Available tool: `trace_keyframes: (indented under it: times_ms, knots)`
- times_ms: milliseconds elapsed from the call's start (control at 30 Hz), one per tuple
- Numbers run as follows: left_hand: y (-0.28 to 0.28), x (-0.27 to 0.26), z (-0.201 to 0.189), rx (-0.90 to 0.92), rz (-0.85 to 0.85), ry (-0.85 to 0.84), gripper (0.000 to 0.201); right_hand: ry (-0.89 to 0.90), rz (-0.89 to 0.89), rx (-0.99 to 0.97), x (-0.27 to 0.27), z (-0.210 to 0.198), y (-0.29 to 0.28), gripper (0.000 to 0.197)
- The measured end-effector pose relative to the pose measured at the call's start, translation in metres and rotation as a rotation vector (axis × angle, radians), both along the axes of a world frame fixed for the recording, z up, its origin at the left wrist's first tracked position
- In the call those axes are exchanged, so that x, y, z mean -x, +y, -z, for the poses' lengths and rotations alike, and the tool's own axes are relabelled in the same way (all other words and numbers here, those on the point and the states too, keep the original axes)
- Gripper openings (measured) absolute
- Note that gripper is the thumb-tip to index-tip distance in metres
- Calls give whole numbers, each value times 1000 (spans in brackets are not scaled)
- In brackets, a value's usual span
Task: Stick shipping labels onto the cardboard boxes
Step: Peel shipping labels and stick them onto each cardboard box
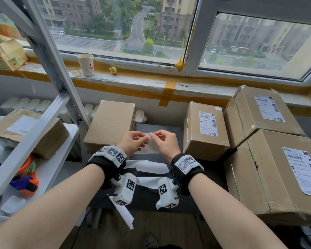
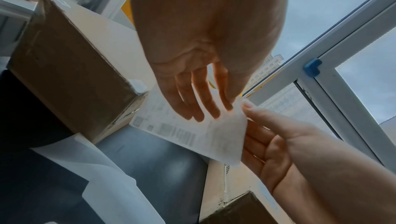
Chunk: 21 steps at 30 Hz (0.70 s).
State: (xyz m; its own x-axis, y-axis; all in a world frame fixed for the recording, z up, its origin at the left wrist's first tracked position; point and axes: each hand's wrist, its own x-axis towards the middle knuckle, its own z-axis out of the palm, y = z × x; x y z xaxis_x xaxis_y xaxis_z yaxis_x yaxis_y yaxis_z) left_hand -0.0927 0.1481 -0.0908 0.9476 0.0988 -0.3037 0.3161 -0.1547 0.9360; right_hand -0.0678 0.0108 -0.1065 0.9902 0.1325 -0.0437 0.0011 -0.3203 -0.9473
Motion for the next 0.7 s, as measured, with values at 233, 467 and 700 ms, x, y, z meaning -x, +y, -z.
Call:
trace_keyframes:
  times_ms: [233, 467, 700]
  knots:
    - [11, 5, 11, -34, -97, 58, 15, 33, 87, -34, -6, 6, -6, 12]
    - [13, 13, 27, 63, -208, 145, 9, 43, 183, -5, -8, 18, -19, 14]
    - [16, 27, 63, 67, -278, 258, 15, 17, 303, 30, -15, 30, -43, 13]
